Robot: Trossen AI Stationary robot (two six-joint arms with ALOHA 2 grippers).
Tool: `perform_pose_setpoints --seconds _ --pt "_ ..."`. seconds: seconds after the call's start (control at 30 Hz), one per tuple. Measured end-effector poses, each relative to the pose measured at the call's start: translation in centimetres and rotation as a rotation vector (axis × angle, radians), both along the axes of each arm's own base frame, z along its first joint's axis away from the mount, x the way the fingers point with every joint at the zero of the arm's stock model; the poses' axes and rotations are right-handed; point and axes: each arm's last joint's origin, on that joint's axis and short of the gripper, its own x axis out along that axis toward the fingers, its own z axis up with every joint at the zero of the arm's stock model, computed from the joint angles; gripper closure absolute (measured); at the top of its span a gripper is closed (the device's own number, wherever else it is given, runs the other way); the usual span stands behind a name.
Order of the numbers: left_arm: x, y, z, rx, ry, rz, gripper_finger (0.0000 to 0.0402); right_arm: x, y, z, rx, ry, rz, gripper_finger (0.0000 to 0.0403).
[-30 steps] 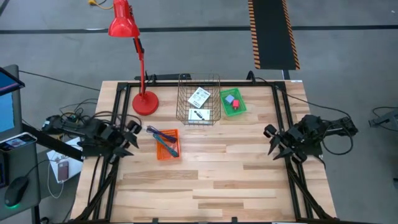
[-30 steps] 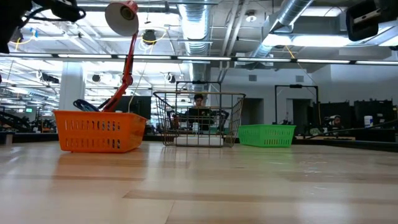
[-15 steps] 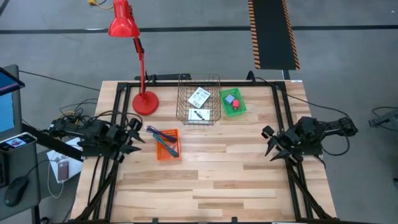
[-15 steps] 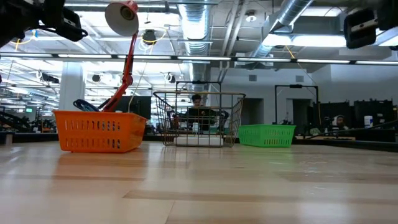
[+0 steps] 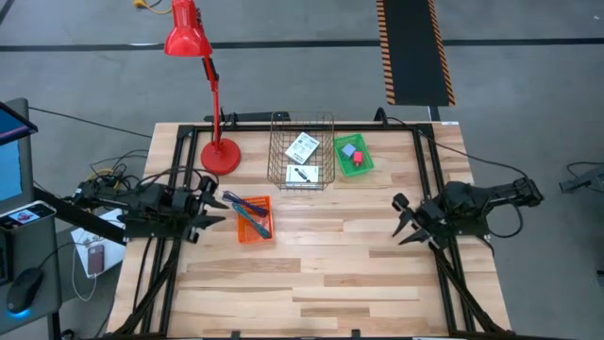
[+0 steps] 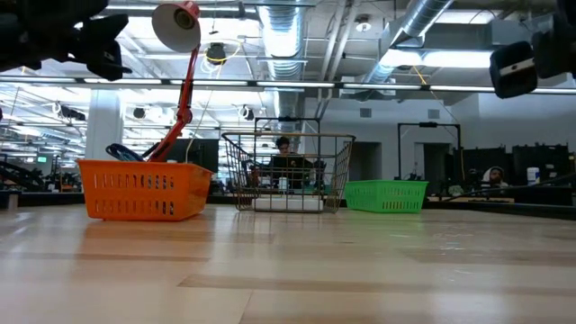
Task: Pick and place items into bin
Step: Return to Home Position
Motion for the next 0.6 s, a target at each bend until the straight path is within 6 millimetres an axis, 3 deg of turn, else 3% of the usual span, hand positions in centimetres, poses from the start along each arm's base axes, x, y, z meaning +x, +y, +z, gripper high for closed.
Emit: perform_pose_setpoints --seconds 0.17,0.4,0.6 --pt "0.0 0.2 0.0 -0.026 0.003 0.065 0.0274 0.4 -0.2 -0.3 0.004 0.038 -0.104 0.0294" --pt "0.1 0.7 -0.2 -0.133 0.031 0.236 0.0274 0.9 -1.4 -0.8 0.062 0.118 -0.533 0.0294" --pt "0.1 0.8 -0.4 -0.132 0.057 0.277 0.0274 1.1 -1.6 -0.9 0.038 0.122 -0.585 0.0294"
